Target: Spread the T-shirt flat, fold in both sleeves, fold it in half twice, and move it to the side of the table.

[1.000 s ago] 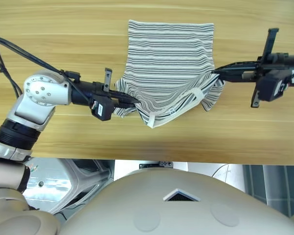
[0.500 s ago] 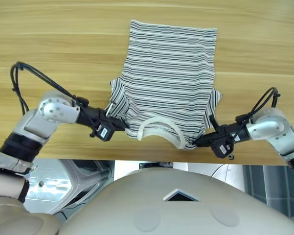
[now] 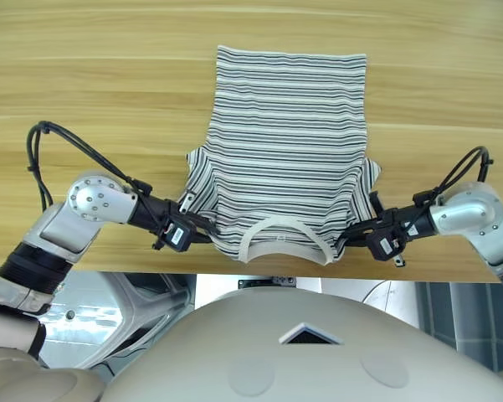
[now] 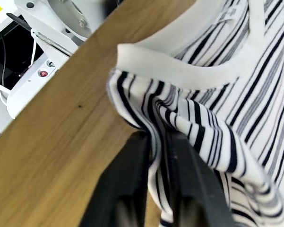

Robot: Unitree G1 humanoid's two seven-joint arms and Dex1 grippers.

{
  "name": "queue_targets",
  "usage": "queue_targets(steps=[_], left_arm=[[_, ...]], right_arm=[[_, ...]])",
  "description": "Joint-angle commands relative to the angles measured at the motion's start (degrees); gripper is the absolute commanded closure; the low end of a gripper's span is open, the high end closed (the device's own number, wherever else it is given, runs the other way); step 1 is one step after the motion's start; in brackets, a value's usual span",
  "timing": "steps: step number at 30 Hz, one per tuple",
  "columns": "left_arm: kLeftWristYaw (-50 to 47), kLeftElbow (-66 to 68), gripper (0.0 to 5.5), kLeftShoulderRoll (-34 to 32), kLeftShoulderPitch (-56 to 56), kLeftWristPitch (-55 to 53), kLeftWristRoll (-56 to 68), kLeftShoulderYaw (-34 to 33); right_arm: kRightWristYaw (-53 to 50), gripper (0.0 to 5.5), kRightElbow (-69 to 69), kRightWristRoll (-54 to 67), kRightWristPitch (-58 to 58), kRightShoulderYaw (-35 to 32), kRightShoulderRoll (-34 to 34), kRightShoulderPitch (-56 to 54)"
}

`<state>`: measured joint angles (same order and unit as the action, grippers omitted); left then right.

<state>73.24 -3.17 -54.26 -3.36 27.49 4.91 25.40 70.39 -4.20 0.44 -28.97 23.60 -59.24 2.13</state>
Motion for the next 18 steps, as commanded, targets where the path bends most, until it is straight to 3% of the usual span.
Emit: queue_targets(steps=[1,6,9,11,18], left_arm=[[2.62,-1.40,4.04,-2.90,1.72,2.07,6.87,-4.53],[10.10,-6.85,4.04,-5.49,4.32,-0.41,26.01,-11.39],[11.22,-6.80,4.04,-3.68,2.25,-3.30,30.74,-14.46],[11.88,-5.93,4.34,-2.59,1.66,-3.00,29.27,-15.04],[7.34,1.34,5.49,5.87,-3.00,1.31,14.54,-12.78]], right_arm=[[1.24,4.37,-3.77,5.29,-0.24,-3.90,-2.90,1.72],[4.25,4.37,-6.95,14.07,-1.69,-9.36,-6.68,4.29],[5.13,4.37,-8.16,17.48,-1.85,-12.45,-7.67,5.05],[5.63,4.36,-7.96,18.06,-2.14,-13.96,-7.93,5.30],[4.37,5.50,-3.78,14.88,-2.02,-16.39,-5.35,1.45]])
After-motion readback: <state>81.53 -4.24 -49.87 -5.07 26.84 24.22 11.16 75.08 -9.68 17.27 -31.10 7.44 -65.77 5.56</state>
